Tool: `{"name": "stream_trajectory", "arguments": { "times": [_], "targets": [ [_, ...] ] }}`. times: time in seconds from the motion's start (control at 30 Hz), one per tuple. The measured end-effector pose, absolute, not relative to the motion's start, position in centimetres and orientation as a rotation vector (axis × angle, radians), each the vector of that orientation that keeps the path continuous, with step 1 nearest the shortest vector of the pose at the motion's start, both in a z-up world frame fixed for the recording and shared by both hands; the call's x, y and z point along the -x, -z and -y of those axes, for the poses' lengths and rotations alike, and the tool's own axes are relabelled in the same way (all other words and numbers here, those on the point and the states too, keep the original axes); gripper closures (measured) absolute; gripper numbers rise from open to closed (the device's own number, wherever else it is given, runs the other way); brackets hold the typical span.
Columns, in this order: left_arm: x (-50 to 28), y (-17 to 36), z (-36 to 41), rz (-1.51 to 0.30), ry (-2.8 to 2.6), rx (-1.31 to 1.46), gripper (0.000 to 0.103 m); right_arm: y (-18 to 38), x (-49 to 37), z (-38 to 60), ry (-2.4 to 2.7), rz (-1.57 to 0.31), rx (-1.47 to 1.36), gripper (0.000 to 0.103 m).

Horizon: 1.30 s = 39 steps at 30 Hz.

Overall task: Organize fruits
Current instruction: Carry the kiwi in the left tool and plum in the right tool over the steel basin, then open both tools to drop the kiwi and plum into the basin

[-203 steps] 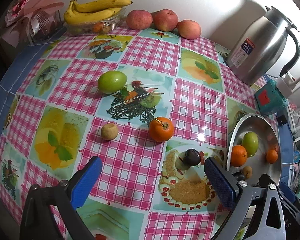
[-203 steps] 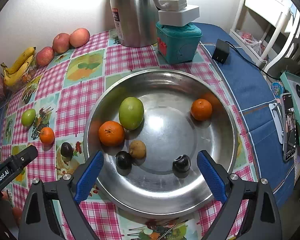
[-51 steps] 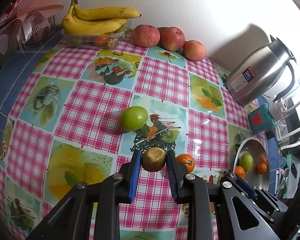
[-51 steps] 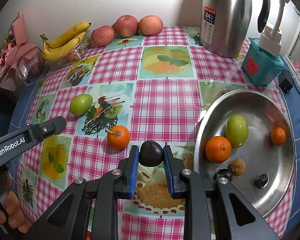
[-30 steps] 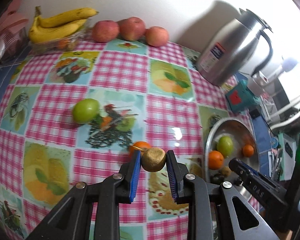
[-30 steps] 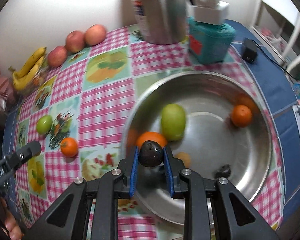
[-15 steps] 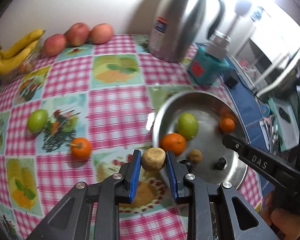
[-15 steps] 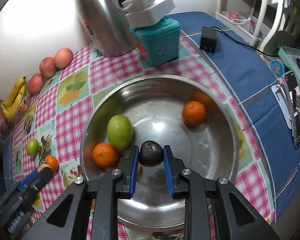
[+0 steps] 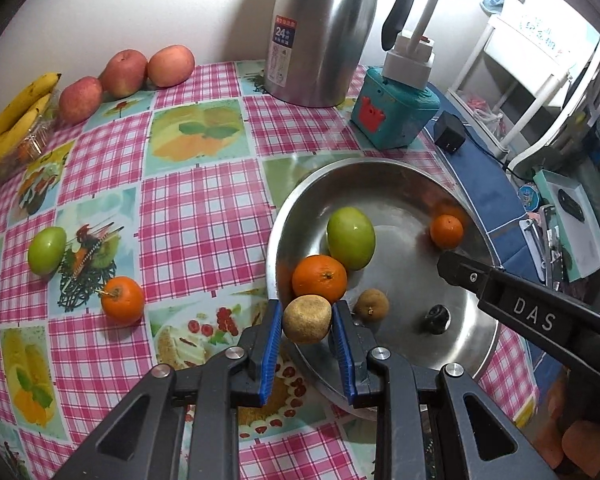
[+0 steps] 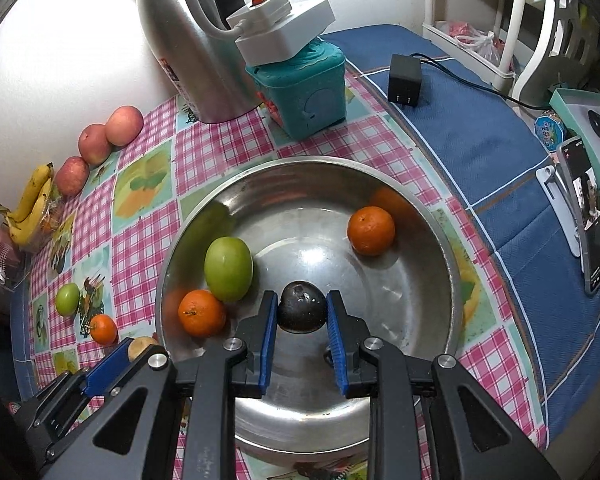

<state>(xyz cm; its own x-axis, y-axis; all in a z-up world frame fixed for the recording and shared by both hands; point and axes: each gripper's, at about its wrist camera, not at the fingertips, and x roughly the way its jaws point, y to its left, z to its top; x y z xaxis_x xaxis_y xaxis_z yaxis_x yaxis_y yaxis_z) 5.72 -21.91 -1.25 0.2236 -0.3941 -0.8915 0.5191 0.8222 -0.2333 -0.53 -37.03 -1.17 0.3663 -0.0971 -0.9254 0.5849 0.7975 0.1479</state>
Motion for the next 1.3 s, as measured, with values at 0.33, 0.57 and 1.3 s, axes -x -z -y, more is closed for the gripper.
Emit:
{"name": "stream_trajectory", "arguments": {
  "times": [0.33,0.57,1.3],
  "targets": [
    [-5.8,1.8,22.3,-1.195,0.64,-0.131,0.075,2.7,0.2,37.1,0.459,-1.171,-0.511,0.077],
    [-5.7,2.1,22.6,-1.204,0.642,-0.136,0.075,3.6,0.1,37.0,0.456,-1.199,-0.511,0.077],
    [-5.5,2.2,22.9,-1.217,0.662,-0.139,0.062,4.1,-0.2,36.9,0.459,-1.224,-0.5,0.076]
  ]
}}
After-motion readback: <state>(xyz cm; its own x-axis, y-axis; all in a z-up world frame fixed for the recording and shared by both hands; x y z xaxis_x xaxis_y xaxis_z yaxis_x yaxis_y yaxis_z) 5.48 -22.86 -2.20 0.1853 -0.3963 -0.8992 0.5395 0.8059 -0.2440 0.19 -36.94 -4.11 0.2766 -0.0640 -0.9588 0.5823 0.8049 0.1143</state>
